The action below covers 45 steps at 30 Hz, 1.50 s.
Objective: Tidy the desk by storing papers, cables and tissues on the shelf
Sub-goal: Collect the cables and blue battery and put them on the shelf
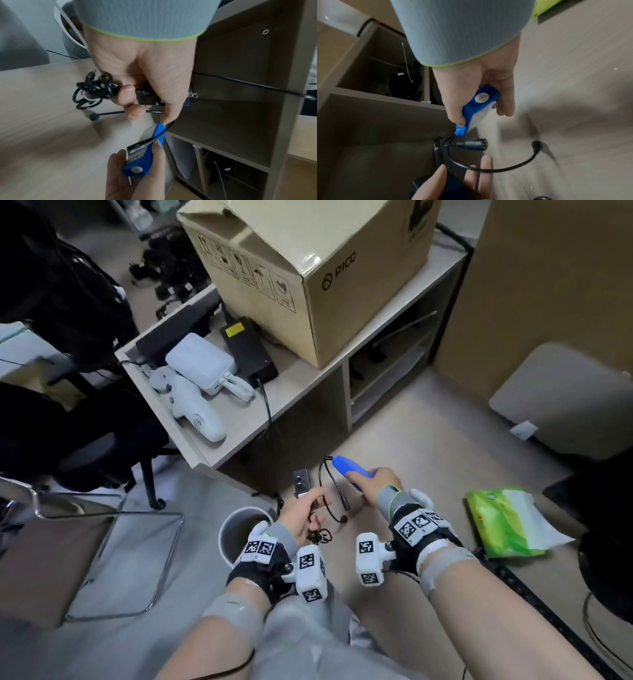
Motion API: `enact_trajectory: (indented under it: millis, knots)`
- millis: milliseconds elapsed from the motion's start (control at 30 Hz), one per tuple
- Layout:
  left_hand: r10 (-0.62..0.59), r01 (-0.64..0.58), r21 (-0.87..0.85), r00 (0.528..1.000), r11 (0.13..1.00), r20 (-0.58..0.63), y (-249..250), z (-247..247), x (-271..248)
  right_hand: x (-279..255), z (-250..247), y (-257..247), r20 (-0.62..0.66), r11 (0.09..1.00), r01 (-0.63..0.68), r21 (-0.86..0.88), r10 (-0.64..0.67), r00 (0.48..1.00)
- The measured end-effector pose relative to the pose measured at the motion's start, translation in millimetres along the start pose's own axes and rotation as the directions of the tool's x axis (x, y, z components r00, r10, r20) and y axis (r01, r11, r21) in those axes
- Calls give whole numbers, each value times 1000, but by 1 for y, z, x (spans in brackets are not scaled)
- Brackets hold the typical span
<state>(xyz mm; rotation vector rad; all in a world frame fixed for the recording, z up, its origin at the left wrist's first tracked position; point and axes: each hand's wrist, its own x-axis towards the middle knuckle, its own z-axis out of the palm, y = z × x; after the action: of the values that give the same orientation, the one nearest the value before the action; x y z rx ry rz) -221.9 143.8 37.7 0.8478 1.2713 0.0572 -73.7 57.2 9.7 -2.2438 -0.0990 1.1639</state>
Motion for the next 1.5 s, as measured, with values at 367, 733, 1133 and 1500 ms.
enact_trajectory:
  millis: [367, 733, 1133, 1500]
  knots:
    - [-72, 66, -149, 997, 987, -40, 41, 23, 70, 84, -4, -38, -52, 998, -2, -69, -2, 999]
    - [-92, 55, -250, 986, 967, -140, 51, 9, 81, 97, 36, -61, 3, 988, 101, 118, -102, 995]
    - [123, -115, -62, 982, 991, 147, 60, 84, 44, 8, -38, -2, 364, 879, 48, 475, -246, 898]
    - [187, -219, 155, 962, 963, 201, 70, 122, 38, -2, -110, -12, -92, 680, 260, 686, -273, 958]
